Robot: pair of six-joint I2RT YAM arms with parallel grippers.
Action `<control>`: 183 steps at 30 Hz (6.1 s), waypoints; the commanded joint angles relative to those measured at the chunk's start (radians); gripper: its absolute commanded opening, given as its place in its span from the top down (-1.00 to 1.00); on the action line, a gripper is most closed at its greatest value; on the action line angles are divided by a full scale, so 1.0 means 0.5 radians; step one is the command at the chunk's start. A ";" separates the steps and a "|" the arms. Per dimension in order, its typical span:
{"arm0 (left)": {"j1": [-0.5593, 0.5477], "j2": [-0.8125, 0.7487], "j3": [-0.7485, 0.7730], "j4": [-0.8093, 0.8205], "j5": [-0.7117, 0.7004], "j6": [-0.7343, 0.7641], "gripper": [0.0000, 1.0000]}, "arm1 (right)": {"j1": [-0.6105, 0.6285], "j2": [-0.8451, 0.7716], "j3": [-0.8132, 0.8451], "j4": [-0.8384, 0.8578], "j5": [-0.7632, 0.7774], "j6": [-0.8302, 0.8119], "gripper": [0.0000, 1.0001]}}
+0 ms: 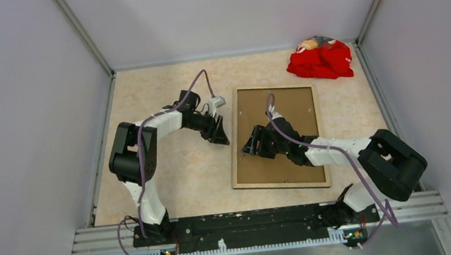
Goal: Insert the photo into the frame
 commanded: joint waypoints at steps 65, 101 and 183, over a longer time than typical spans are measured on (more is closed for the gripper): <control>-0.128 0.318 0.177 0.038 0.202 -0.024 0.45 | 0.058 0.477 0.132 0.402 -0.244 0.013 0.19; -0.136 0.329 0.184 -0.002 0.160 -0.026 0.57 | -0.246 0.681 0.504 0.009 -0.978 -0.785 0.23; -0.138 0.381 0.257 -0.101 0.067 -0.032 0.67 | -0.189 0.686 0.357 0.248 -0.987 -0.526 0.55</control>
